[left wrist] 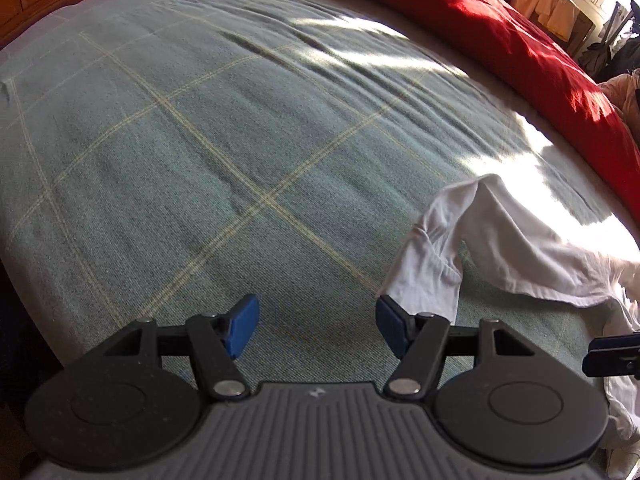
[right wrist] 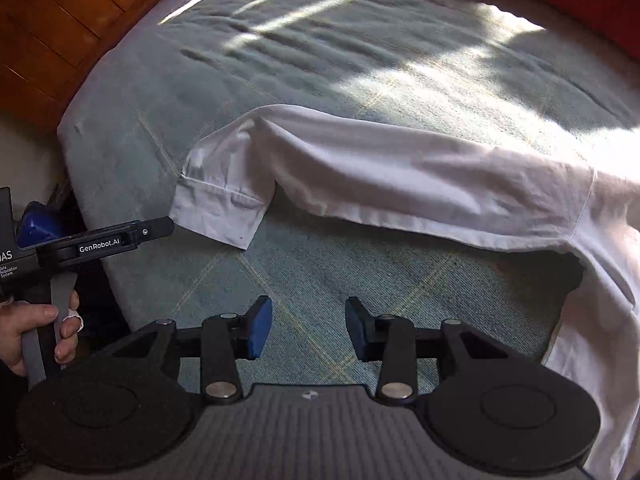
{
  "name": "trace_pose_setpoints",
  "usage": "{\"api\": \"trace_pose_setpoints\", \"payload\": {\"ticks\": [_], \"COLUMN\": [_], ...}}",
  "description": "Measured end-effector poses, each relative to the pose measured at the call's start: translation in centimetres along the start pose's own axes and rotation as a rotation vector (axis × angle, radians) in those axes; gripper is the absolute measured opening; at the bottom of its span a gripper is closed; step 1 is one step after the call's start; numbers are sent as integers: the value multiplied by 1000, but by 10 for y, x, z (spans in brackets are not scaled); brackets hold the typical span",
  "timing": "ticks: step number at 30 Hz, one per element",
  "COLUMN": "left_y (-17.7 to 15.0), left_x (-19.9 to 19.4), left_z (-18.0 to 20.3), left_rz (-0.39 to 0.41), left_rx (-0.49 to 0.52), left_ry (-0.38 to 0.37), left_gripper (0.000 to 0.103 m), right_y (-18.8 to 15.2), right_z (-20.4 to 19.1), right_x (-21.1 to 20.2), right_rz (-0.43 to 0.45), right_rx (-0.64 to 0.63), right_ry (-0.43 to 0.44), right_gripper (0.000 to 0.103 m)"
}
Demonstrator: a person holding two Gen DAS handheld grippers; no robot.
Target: Fold clothes
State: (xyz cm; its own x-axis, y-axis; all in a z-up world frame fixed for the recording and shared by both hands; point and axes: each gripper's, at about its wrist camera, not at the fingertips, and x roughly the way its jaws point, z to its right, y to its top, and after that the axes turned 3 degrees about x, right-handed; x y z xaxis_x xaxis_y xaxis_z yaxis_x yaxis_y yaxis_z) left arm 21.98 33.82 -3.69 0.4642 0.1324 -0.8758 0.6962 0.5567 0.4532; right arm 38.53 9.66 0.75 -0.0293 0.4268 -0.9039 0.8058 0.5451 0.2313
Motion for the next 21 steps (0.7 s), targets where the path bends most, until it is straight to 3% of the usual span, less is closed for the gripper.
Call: {"api": "trace_pose_setpoints", "payload": {"ticks": [4, 11, 16, 17, 18, 20, 21], "left_y": [3, 5, 13, 15, 18, 22, 24], "left_x": [-7, 1, 11, 12, 12, 12, 13], "left_z": [-32, -65, -76, -78, -81, -87, -90], "left_rz": [45, 99, 99, 101, 103, 103, 103], "left_rx": [-46, -131, -121, -111, -102, -94, -93], "left_ry": [40, 24, -5, -5, -6, -10, -15], "left_gripper": [66, 66, 66, 66, 66, 66, 66], "right_y": [29, 59, 61, 60, 59, 57, 56], "right_z": [-56, -99, -120, -121, -120, -117, -118], "right_x": [44, 94, 121, 126, 130, 131, 130], "right_rz": [19, 35, 77, 69, 57, 53, 53], "right_rx": [-115, -67, -72, -67, -68, -73, -85], "right_ry": [53, 54, -169, -217, -258, -327, -340], "right_gripper": [60, 62, 62, 52, 32, 10, 5]}}
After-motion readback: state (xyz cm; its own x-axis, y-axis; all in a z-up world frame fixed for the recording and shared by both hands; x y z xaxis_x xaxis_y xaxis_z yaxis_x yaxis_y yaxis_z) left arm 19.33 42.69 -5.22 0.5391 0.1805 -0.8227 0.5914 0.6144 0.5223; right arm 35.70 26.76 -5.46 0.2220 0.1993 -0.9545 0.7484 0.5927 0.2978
